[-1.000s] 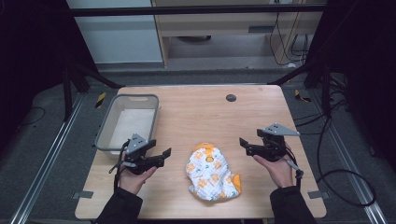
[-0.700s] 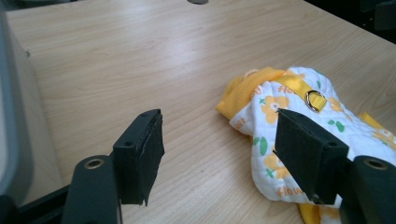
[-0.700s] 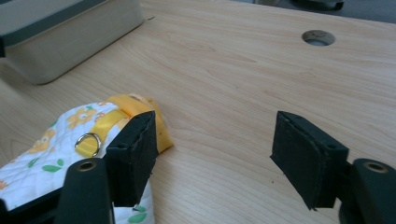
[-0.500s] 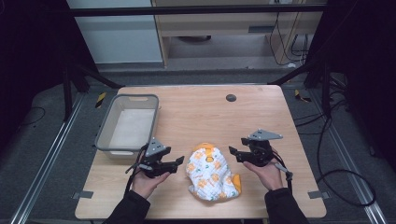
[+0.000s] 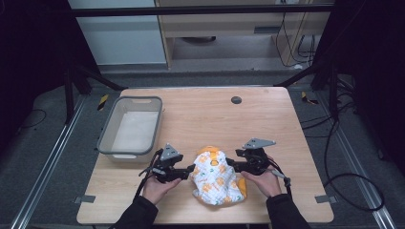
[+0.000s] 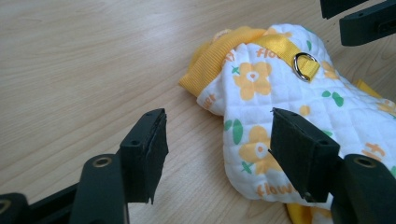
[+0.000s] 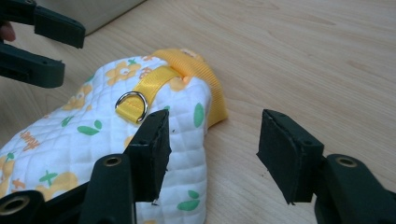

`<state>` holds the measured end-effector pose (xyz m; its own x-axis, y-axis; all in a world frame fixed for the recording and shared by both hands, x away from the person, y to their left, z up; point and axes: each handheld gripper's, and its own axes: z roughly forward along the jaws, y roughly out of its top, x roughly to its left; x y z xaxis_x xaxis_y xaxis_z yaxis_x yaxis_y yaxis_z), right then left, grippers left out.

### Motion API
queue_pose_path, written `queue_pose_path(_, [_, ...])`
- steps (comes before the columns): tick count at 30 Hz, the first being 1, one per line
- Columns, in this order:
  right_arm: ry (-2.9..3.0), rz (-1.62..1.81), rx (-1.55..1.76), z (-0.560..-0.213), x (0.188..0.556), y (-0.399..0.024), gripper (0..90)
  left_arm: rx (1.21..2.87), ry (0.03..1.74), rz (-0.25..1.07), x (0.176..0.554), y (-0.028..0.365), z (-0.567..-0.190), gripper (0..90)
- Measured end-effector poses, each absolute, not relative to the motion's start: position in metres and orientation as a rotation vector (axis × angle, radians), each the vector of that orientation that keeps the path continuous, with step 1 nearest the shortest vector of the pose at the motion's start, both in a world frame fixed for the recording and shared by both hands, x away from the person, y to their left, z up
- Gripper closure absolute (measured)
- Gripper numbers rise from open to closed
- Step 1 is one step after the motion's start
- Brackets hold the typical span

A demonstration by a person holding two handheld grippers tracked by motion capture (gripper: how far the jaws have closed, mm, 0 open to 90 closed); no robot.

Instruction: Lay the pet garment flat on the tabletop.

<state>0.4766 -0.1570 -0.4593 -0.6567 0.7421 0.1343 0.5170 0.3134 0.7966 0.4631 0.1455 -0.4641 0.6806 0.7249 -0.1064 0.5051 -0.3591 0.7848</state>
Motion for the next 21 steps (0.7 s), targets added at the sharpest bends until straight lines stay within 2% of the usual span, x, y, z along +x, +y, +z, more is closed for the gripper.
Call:
queue_pose_path(10, [2.394, 1.264, 1.137, -0.468, 0.477, -0.149, 51.5, 2.093, 0.929, 0.276, 0.466, 0.136, -0.475, 45.2])
queue_pose_path(18, [2.453, 1.277, 1.136, -0.473, 0.479, -0.145, 63.0, 2.103, 0.925, 0.197, 0.467, 0.133, -0.481, 62.2])
queue_pose_path(21, [2.478, 1.274, 1.13, -0.475, 0.479, -0.144, 72.3, 2.115, 0.927, 0.174, 0.467, 0.133, -0.483, 70.3])
